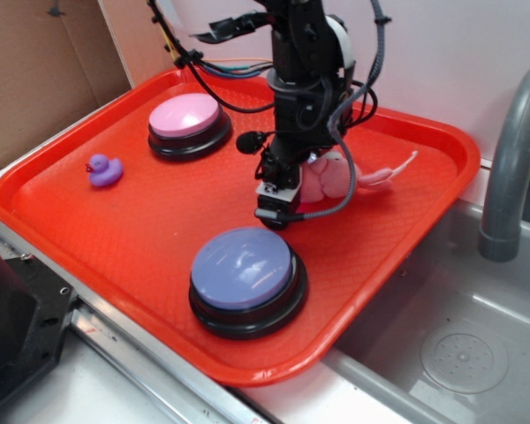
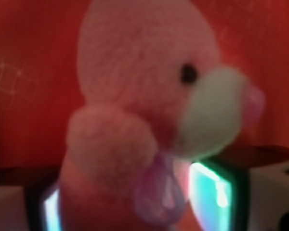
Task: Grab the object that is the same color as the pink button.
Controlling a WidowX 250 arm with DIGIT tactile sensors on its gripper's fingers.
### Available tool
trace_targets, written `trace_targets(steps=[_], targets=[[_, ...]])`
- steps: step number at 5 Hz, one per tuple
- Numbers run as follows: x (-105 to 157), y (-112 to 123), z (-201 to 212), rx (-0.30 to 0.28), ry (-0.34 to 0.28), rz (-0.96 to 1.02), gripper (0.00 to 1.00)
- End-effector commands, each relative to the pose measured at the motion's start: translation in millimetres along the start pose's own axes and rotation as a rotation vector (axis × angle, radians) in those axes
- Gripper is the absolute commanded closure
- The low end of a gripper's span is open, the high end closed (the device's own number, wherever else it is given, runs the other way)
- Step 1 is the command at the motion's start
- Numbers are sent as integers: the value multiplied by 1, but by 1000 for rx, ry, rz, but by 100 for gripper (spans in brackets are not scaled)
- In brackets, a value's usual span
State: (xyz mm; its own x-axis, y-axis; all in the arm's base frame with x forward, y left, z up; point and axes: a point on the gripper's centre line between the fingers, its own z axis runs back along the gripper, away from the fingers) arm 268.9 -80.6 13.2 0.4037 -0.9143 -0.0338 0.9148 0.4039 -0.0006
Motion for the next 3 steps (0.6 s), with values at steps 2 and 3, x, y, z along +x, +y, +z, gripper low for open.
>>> trace_targets(steps=[2, 3], targets=[[-20, -39, 8, 21, -84, 308, 100], [-25, 6, 55, 74, -135, 554, 100]])
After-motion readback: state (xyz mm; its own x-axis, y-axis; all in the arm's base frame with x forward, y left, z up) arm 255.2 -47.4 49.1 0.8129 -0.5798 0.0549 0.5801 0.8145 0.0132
